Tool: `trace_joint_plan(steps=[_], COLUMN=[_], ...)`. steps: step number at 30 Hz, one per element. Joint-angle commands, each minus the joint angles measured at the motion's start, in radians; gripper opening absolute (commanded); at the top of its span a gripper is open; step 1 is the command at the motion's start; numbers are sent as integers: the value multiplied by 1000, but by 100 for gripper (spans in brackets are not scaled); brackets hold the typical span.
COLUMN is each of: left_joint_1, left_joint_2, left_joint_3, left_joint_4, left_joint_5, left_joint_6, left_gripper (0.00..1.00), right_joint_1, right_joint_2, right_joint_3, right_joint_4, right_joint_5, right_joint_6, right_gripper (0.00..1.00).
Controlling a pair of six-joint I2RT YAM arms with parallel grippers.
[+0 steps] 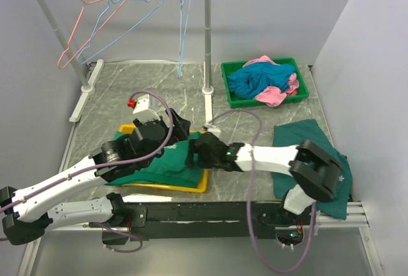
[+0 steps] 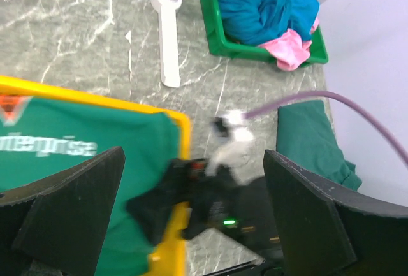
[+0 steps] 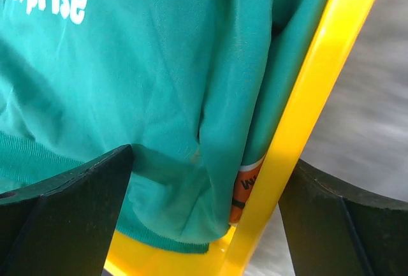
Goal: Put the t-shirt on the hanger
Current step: Move the bin to the corner of the board.
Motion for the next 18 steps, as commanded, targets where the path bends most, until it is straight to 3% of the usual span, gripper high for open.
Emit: trace_joint_plan(steps=[1, 14, 18], left_joint_1=[13, 23, 25], left_joint_2=[-37, -132, -149], left_joint_3=[57, 86, 86], left_joint_4=[-50, -125, -145], left_joint_5=[-3, -66, -72], left_joint_6=[29, 24, 15], left_gripper=[96, 96, 96], right_joint_1=[58, 149, 172], right_joint_2=[124, 534, 588], right_joint_3=[178, 746, 822], right_joint_4=[77, 26, 37], right_joint_5=[-13, -105, -118], right_joint_6=[9, 10, 22], right_gripper=[95, 94, 95])
